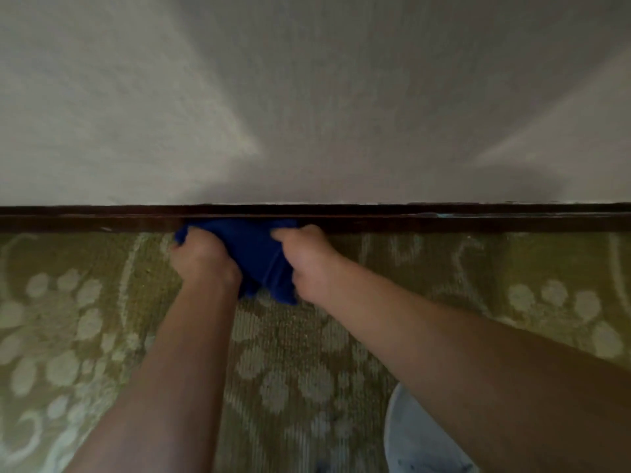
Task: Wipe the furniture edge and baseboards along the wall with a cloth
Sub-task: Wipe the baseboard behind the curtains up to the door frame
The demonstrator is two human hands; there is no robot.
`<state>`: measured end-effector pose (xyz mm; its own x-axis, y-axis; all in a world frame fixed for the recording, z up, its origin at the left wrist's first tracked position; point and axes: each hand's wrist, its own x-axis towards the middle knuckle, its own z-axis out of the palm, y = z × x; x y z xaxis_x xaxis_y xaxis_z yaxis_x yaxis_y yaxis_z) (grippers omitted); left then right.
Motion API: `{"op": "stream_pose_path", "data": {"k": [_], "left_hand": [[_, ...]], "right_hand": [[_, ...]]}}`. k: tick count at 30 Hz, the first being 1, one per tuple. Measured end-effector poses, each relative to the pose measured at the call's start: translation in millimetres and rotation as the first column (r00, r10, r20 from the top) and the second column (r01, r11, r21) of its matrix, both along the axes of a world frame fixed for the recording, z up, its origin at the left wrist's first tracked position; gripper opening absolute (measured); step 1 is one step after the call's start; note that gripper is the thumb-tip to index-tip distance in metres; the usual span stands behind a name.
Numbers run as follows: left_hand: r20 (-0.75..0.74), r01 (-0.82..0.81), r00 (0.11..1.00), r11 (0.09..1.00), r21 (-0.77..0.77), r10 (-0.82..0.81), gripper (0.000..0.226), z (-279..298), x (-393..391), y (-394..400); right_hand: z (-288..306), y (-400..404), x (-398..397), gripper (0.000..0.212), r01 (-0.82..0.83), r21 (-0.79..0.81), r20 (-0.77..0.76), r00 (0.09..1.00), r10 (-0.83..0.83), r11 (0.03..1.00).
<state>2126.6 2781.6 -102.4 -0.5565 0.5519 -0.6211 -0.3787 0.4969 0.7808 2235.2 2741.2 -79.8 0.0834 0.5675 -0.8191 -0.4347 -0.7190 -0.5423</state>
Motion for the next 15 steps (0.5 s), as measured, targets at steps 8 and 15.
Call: {"op": "stream_pose_path", "data": {"k": [8, 15], "left_hand": [[0.039, 0.123, 0.992, 0.992, -0.010, -0.123, 0.029, 27, 40, -31], [-0.176, 0.143, 0.977, 0.981, 0.134, -0.119, 0.022, 55, 49, -27]], "right_hand": [[-13, -22, 43, 0.030, 0.214, -0.016, 0.073, 0.974, -0.212, 0.977], [35, -32, 65, 0.014, 0.223, 0.248, 0.065, 0.967, -0.246, 0.943]]}}
